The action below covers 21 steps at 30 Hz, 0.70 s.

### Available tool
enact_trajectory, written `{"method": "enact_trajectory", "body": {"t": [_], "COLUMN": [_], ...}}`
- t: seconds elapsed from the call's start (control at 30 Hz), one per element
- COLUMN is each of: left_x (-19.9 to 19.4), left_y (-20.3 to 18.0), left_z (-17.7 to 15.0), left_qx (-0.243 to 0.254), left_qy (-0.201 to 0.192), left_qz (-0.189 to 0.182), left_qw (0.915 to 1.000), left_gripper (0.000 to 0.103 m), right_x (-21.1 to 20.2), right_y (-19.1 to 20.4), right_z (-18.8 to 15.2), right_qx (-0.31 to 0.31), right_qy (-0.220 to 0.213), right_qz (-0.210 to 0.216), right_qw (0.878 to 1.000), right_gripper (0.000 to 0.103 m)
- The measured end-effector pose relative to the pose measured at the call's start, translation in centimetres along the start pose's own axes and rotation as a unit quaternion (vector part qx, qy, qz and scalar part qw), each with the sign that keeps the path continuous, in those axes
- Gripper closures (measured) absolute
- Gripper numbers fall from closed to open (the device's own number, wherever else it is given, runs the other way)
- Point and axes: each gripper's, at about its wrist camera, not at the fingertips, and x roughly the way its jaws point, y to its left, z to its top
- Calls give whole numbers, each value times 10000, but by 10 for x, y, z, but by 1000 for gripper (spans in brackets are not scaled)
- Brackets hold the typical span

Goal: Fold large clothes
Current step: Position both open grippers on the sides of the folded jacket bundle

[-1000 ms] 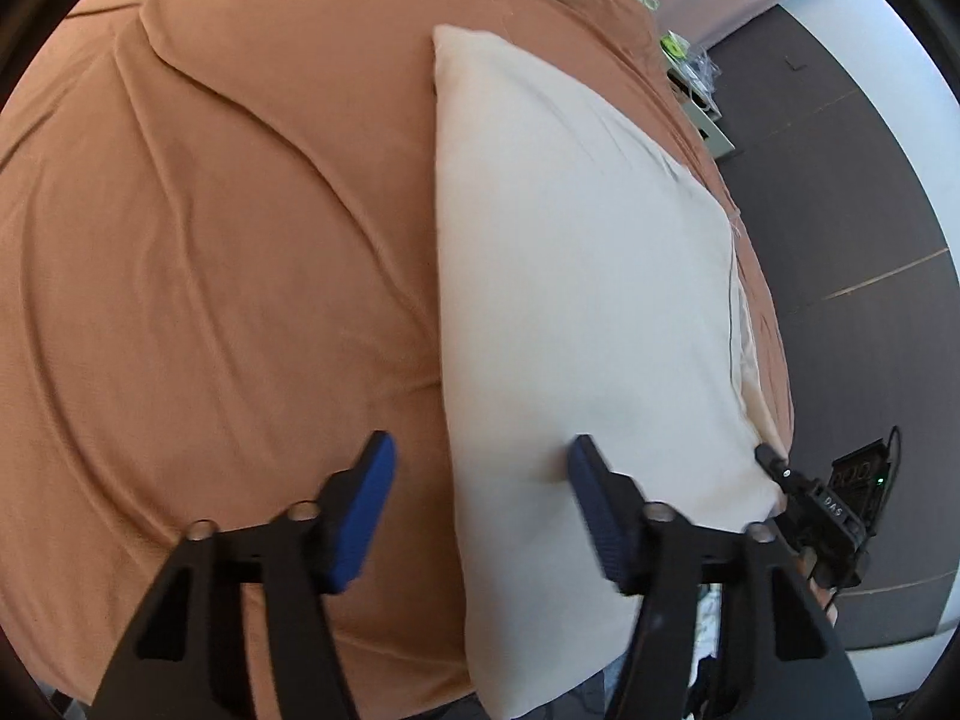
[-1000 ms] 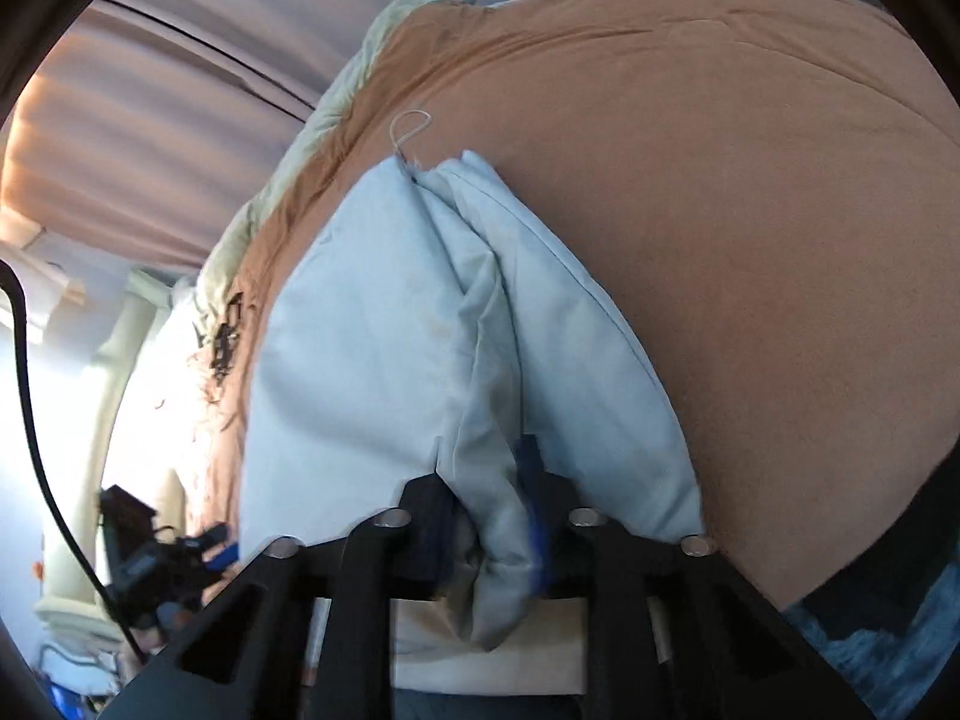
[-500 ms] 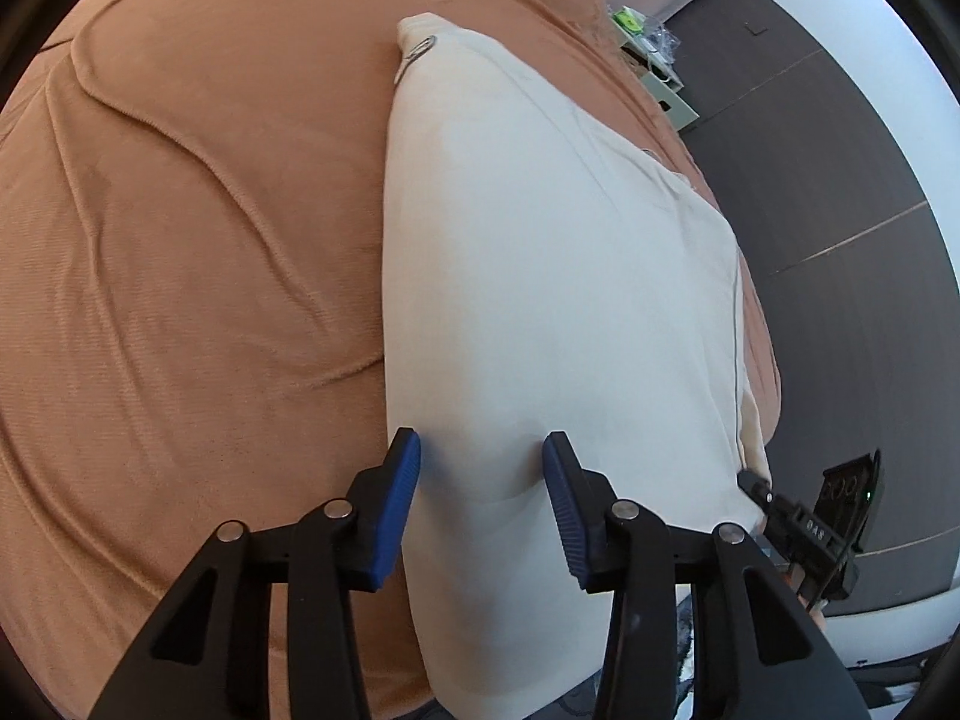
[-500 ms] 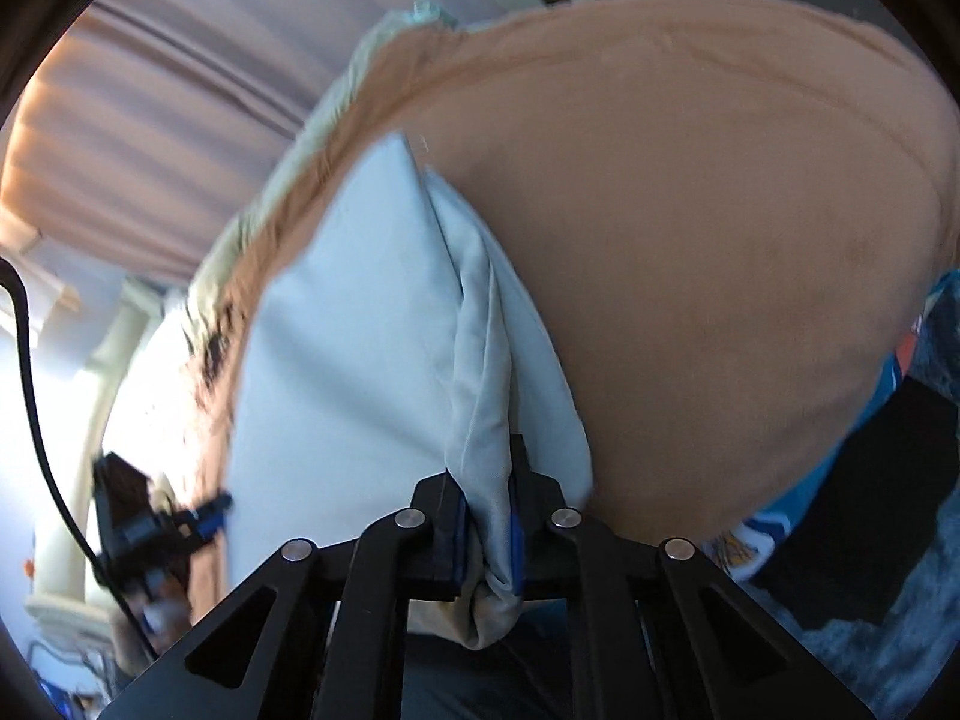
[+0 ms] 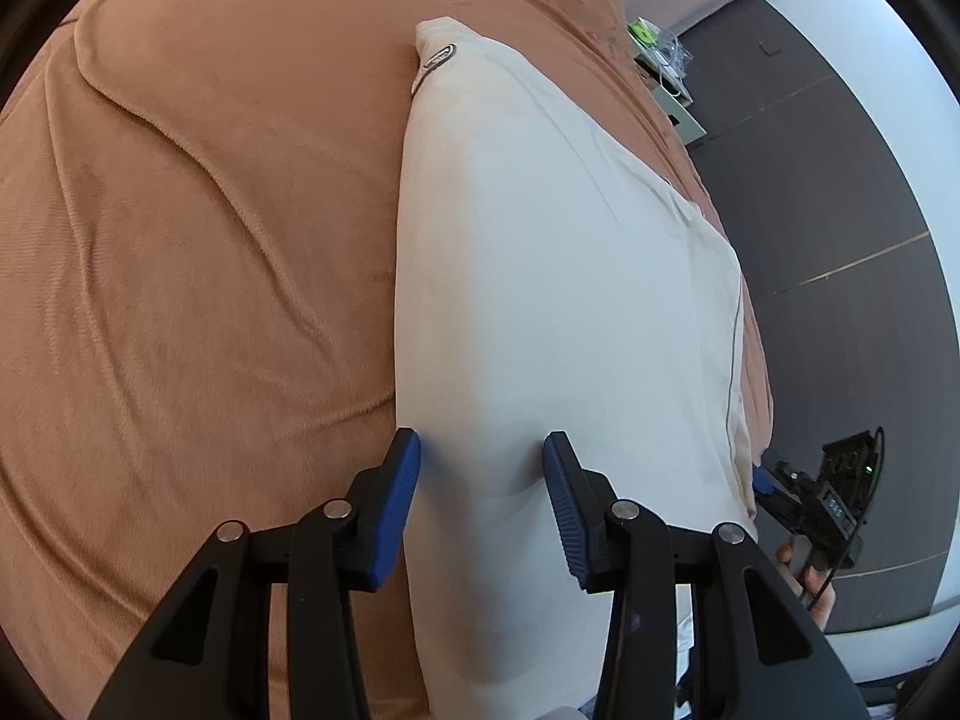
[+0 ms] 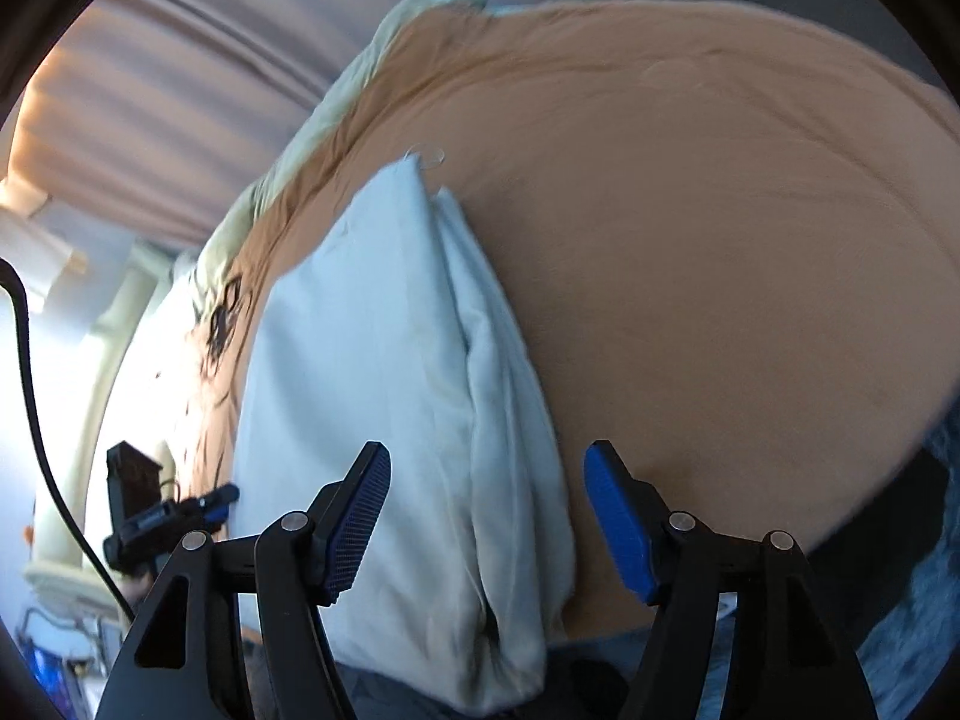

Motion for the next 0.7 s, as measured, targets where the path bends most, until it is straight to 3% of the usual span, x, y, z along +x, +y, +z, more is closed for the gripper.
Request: {"method": "enact_trajectory", "body": {"t": [0.33, 0.7], "left_x": [14, 29], "left_y": [0, 9], "left_z": [23, 44], "left_qx": [-16, -122], "left_qy": [-59, -144], "left_qz": [108, 52], "left_qw": [9999, 9998], "left_gripper": [59, 56], "right_x": [58, 117], "right_y": [-9, -3], "right_z": [48, 92], "right_qx": [-4, 93], "right_qy": [655, 1236], "right_qz": [367, 1073], "right_qw": [9972, 9865], "right_gripper": [40, 41]}}
